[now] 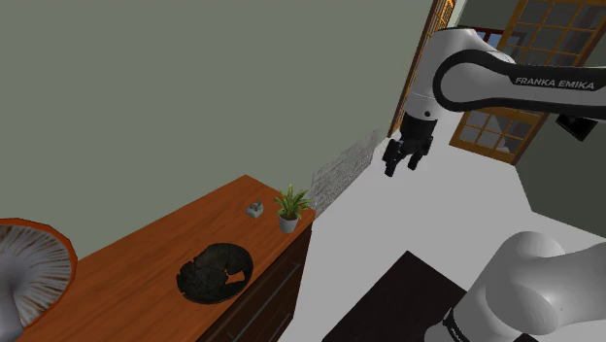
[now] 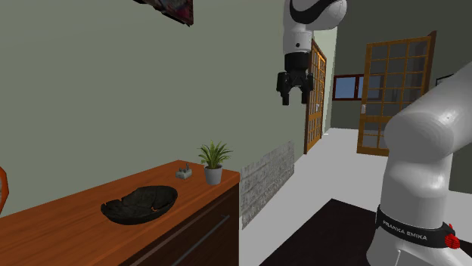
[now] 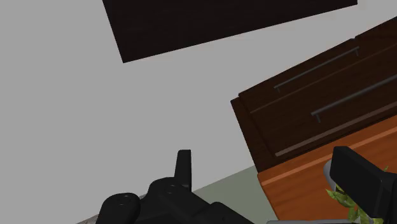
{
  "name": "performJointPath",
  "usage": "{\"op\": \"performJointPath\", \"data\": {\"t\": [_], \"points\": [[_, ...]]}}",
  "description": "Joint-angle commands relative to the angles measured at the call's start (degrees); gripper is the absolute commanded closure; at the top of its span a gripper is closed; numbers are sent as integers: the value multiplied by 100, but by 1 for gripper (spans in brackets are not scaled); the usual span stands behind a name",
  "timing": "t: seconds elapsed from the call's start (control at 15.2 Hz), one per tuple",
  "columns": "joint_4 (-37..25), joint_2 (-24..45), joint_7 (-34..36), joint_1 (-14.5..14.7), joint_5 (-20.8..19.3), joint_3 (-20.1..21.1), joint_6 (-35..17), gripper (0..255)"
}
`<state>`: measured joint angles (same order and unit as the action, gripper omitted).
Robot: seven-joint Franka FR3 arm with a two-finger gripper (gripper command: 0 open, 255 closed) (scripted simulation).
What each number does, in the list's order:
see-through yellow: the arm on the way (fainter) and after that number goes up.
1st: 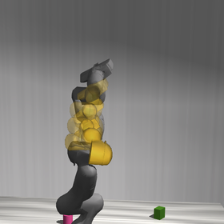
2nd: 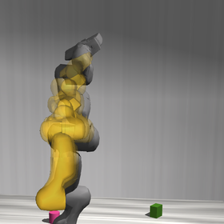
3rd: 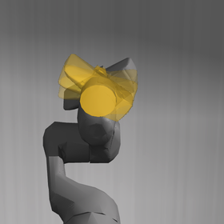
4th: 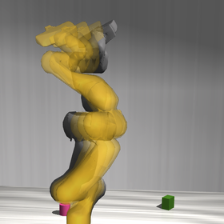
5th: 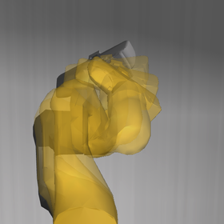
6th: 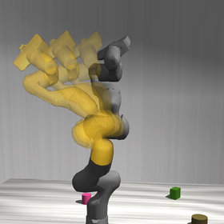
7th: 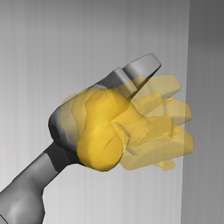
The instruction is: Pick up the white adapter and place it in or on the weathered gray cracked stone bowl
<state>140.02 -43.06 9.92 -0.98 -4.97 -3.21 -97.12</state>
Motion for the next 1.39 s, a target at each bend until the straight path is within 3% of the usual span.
{"op": "performJointPath", "data": {"t": [0.0,0.66,1.32], "points": [[0,0,0,0,0,0,0,0],[-425,1877,648,308,377,462,-1401,0],[-1586,3973,1226,535,462,835,-2312,0]]}}
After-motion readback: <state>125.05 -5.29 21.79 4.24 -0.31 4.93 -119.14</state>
